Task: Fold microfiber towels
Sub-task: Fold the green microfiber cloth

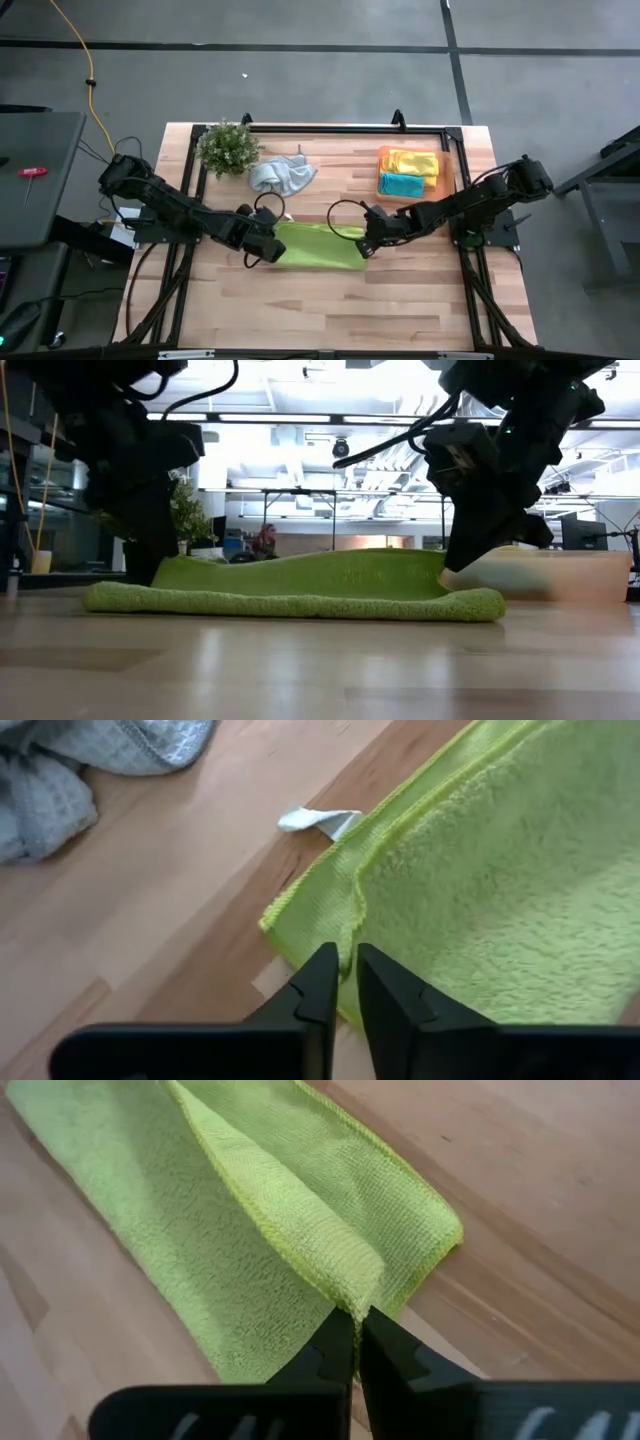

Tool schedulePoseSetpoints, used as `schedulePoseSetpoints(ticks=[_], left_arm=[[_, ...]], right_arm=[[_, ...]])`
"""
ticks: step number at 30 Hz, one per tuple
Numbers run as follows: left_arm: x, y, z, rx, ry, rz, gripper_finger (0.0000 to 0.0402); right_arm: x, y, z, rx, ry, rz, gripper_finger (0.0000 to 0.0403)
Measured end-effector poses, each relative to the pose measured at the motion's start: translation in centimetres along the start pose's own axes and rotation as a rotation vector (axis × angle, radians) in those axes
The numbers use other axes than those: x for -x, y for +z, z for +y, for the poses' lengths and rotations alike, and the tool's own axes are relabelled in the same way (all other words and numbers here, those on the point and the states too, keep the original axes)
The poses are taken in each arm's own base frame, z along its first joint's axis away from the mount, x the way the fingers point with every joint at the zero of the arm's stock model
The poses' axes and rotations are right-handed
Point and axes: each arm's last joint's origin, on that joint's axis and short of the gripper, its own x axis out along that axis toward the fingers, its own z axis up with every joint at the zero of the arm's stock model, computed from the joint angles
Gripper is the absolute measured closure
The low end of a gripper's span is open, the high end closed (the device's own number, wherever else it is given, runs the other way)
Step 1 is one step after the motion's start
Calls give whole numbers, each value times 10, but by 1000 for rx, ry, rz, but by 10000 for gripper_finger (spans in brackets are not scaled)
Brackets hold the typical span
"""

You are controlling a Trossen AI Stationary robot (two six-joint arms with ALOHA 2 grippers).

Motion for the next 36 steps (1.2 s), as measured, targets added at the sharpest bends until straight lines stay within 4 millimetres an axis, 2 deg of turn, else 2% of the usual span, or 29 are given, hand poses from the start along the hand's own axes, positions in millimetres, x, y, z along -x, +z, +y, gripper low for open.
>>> schedulePoseSetpoints(ticks=[4, 11, 14, 17, 23, 26, 30, 36], left_arm=[[-4, 6, 4, -59, 4, 23, 337], [-10, 16, 13, -146, -14, 94, 271], [-2, 22, 18, -157, -40, 83, 251], [14, 30, 25, -149, -72, 25, 240], [56, 36, 29, -294, -264, -127, 237], [66, 30, 22, -385, -327, -170, 240], [63, 16, 7, -541, -357, -153, 240], [36, -10, -24, -732, -391, -69, 240]], right_arm=[[0, 3, -3, -2, -18, 7, 376], [-1, 12, -9, 6, -12, 27, 269], [1, 16, -11, 8, -7, 39, 231], [10, 18, -11, 31, 4, 28, 209], [36, 16, 1, 198, 123, -34, 202], [41, 12, 5, 254, 151, -39, 203], [42, 7, 9, 277, 171, -37, 203], [42, 6, 10, 280, 176, -38, 203]])
